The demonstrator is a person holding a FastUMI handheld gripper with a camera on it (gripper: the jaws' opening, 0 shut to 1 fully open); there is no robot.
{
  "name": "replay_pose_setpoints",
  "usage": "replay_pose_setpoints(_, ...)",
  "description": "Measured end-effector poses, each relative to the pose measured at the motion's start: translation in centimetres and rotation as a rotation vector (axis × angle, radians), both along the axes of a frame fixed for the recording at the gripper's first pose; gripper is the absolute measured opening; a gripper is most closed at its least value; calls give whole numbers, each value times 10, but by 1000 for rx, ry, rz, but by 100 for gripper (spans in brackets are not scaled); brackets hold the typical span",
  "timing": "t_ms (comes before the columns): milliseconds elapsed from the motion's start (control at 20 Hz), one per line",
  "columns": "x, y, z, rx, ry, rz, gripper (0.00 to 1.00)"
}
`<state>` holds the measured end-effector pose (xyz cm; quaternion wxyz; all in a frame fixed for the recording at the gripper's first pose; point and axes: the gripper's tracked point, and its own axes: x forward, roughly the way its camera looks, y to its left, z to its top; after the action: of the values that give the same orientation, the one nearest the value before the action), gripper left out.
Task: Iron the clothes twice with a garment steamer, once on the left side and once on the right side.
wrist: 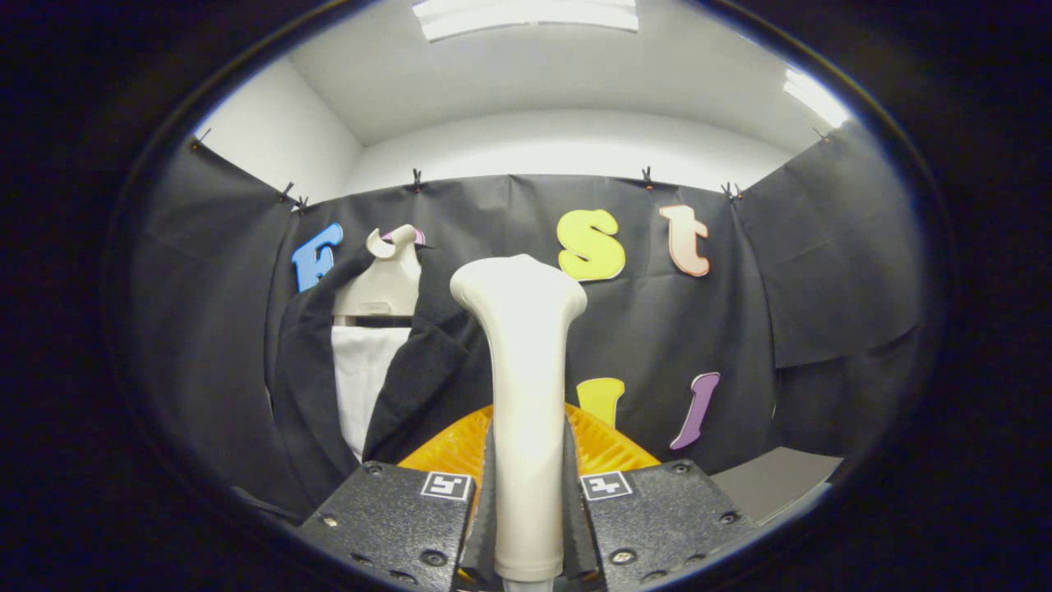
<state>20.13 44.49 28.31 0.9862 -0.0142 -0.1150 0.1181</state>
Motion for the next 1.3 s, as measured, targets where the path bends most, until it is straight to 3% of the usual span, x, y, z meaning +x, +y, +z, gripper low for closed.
replay_pose_setpoints(700,1,12,-46,-67,-7,4,35)
replay_pose_setpoints(1300,-14,-4,-102,-94,89,-2,35)
